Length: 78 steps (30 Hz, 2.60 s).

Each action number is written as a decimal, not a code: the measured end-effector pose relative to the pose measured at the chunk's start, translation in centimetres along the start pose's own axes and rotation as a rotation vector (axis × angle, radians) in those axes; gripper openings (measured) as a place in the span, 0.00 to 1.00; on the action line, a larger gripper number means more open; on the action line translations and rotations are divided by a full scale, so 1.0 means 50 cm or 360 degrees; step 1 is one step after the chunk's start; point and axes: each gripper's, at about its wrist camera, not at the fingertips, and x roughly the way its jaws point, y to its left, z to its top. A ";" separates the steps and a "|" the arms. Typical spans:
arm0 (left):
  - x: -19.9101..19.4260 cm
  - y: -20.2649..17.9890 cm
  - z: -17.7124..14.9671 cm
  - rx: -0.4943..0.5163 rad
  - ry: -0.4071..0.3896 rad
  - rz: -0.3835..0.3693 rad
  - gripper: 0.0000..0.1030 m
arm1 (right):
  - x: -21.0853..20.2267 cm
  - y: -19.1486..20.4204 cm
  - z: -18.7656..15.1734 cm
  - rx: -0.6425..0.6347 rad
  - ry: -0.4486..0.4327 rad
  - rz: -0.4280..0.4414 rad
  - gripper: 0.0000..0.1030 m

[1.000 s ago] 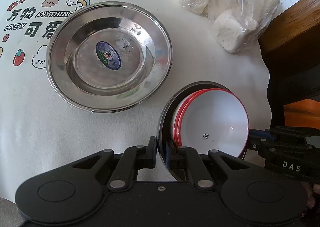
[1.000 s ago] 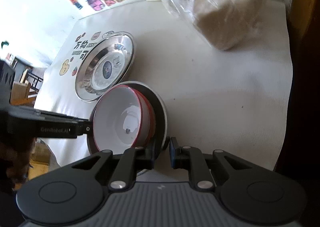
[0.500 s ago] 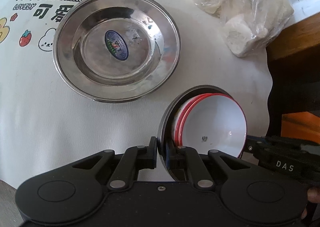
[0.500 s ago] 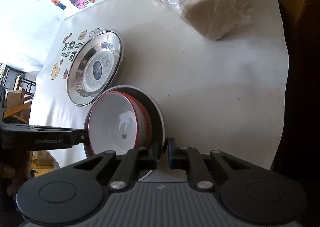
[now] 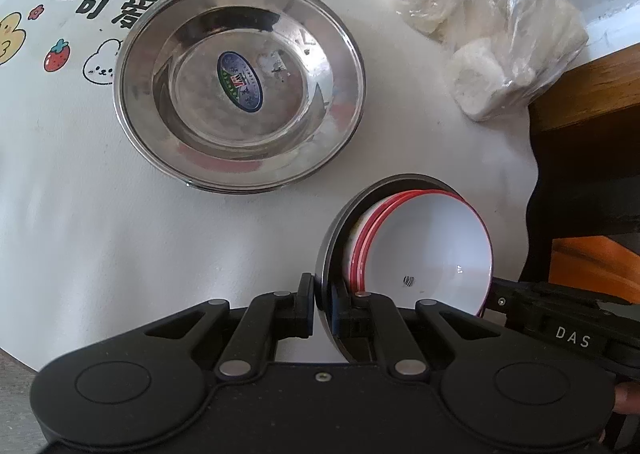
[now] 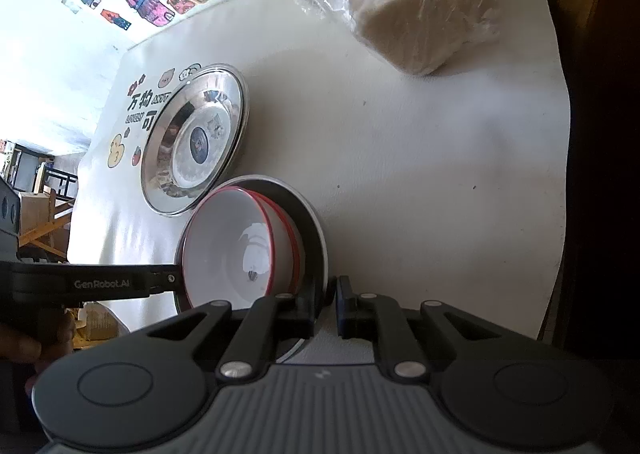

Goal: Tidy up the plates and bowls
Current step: 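Lift and carry the steel bowl with both tools over the steel plates, then lower the steel bowl with both tools onto the steel plate stack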

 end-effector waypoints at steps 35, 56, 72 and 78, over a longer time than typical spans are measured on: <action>-0.053 0.030 0.066 0.0136 0.0031 -0.0119 0.07 | -0.020 0.026 0.008 0.0187 -0.0143 0.0032 0.12; -0.088 0.048 0.120 0.0217 0.0026 -0.0122 0.07 | -0.009 0.063 0.034 0.0251 -0.0215 0.0055 0.12; -0.104 0.083 0.152 0.0199 0.0023 -0.0118 0.07 | 0.015 0.090 0.057 0.0249 -0.0213 0.0063 0.12; -0.111 0.093 0.160 0.0185 0.0014 -0.0114 0.07 | 0.022 0.104 0.066 0.0243 -0.0209 0.0065 0.12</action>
